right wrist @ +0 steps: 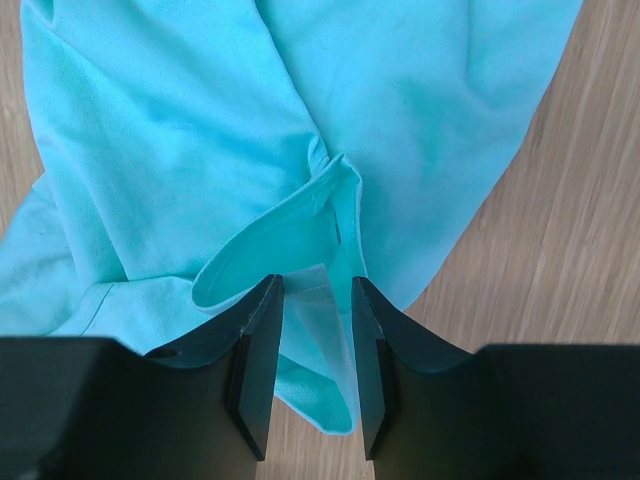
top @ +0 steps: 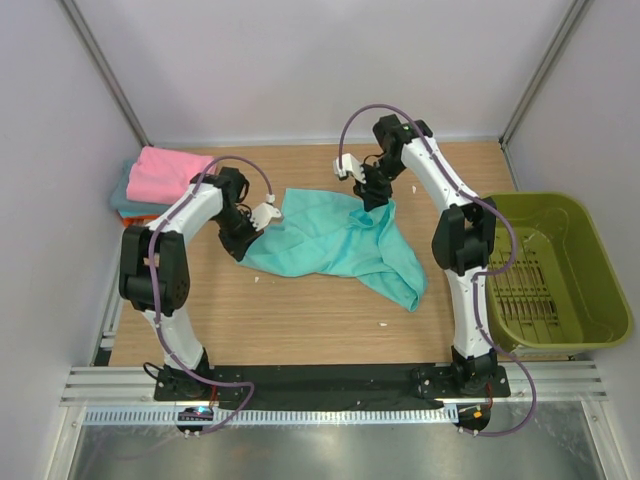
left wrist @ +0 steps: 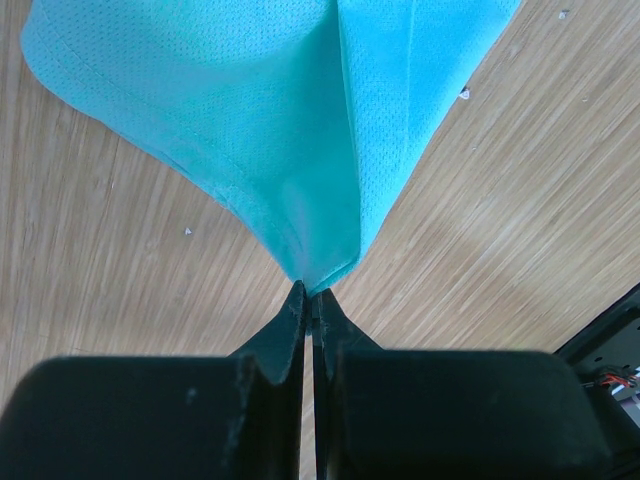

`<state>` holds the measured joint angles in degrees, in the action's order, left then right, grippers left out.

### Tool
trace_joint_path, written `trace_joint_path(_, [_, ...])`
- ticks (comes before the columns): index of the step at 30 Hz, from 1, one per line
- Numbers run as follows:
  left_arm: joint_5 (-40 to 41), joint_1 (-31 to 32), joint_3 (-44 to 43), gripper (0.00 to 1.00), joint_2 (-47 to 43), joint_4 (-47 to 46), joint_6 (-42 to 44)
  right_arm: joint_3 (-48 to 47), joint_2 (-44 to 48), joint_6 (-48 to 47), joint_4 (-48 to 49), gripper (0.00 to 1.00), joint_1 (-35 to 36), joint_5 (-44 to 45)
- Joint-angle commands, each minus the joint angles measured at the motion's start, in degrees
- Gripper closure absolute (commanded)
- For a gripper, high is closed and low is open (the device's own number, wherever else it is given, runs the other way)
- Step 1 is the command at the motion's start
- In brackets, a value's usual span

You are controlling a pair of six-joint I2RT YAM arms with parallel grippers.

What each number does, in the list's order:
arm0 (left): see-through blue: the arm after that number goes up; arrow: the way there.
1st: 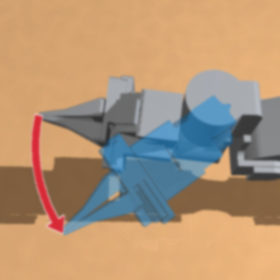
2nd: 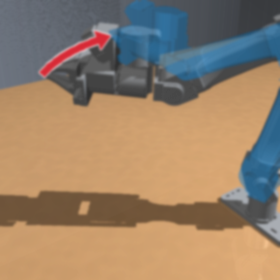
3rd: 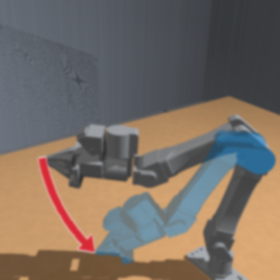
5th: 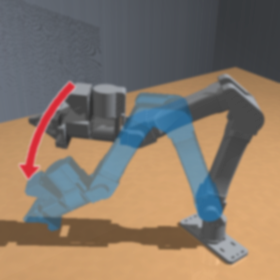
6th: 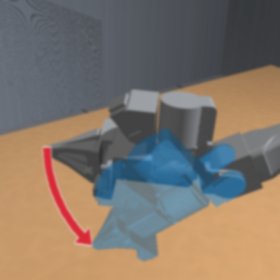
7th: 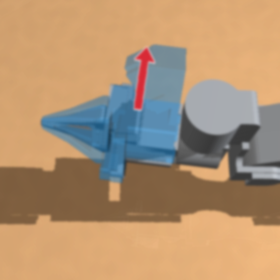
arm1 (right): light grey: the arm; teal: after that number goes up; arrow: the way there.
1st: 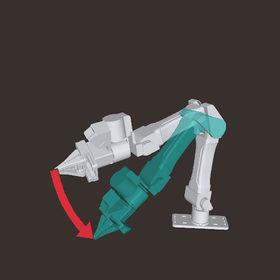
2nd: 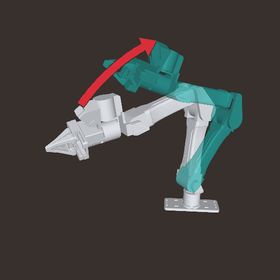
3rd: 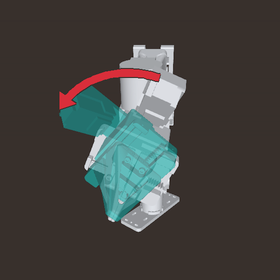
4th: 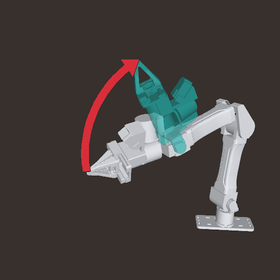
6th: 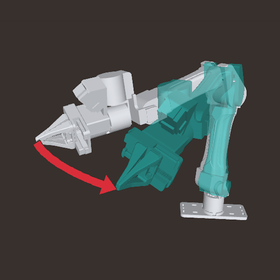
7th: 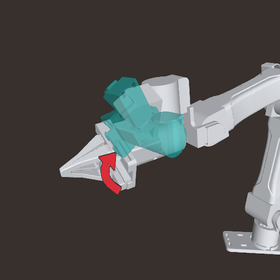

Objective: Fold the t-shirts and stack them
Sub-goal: Flatten the tshirt out

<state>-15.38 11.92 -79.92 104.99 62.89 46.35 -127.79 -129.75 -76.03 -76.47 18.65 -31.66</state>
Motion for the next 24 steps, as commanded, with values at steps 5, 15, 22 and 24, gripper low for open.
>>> trace_joint_path(5, [0.3,0.1,-0.8,1.0,0.1,-0.8,-1.1,-2.4,-0.7,-0.6,-9.8,0.61,0.2,0.1])
trace_joint_path(15, [0.7,0.1,-1.4,1.0,0.9,-1.1,-0.8,-0.7,-0.4,0.6,-9.7,0.89,0.2,1.2])
trace_joint_path(22, [0.6,0.0,-1.3,1.0,0.9,-1.1,-0.9,0.0,0.2,1.4,-9.8,0.99,0.2,1.2])
trace_joint_path(24, [0.5,0.1,-1.2,1.0,0.9,-1.2,-1.1,-0.1,0.2,1.6,-9.7,0.98,0.2,1.2])
